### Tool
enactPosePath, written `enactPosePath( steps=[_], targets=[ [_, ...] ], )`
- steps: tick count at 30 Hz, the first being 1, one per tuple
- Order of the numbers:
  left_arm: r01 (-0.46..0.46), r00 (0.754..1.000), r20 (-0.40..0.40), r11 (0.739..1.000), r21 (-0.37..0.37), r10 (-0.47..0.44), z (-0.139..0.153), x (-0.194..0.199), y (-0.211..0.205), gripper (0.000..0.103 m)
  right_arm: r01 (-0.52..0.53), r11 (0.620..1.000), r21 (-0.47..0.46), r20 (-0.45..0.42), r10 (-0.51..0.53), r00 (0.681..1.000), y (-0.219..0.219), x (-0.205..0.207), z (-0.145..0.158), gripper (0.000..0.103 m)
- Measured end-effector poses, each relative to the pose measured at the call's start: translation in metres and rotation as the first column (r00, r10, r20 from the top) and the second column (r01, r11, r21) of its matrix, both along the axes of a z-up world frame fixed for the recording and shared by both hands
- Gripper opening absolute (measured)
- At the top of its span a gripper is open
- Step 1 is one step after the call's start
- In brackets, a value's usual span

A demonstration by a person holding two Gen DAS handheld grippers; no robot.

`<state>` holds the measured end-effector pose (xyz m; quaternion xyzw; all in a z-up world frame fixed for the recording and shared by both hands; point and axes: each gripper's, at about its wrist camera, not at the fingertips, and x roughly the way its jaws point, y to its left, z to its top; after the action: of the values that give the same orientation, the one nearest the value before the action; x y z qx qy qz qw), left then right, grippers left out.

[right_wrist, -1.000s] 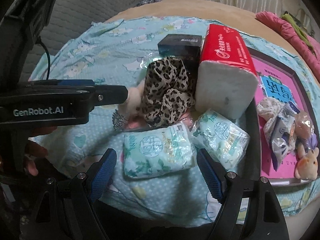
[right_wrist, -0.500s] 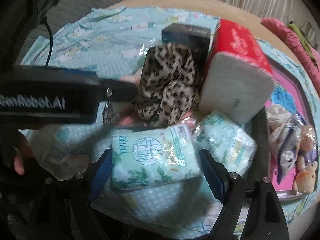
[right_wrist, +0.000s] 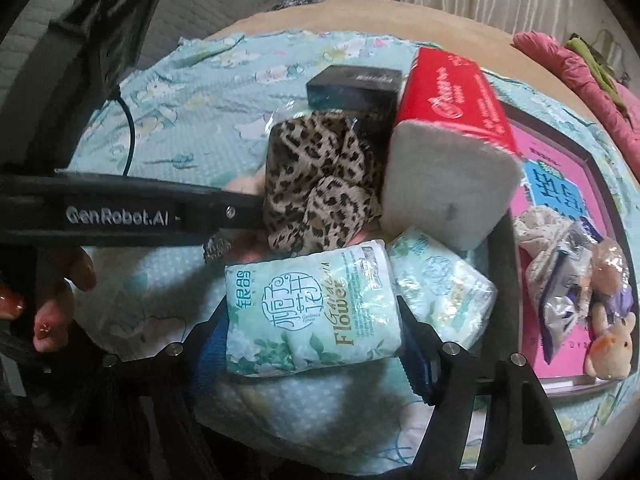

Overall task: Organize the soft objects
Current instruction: 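Grasp the beige plush bear with the left tool while the right tool grasps the green tissue pack, then lift the plush bear and tissue pack and carry them toward the pink book box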

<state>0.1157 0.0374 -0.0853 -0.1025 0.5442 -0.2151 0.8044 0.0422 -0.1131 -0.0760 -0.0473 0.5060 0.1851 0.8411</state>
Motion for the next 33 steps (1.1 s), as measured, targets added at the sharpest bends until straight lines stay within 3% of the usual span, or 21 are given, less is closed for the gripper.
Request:
enactPosePath(
  steps=[10,17,33],
  targets=[
    [-0.032,0.998,0.051,0.999,0.027,0.03,0.021,-0.017,0.015,0.038,0.09,0.989,0.115,0.002,-0.091,0.996,-0.028,-0.004,0.017,0.076],
    [-0.042,0.997,0.064,0.998,0.054,0.039,0.029,-0.03,0.019,0.038,0.101,0.986,0.134,0.026,-0.105,0.994,-0.035,-0.009,0.027,0.076],
    [-0.063,0.985,0.17,0.988,0.143,0.038,0.077,-0.054,-0.004,0.038,0.134,0.972,0.195,0.103,-0.156,0.982,-0.055,-0.016,0.055,0.076]
  ],
)
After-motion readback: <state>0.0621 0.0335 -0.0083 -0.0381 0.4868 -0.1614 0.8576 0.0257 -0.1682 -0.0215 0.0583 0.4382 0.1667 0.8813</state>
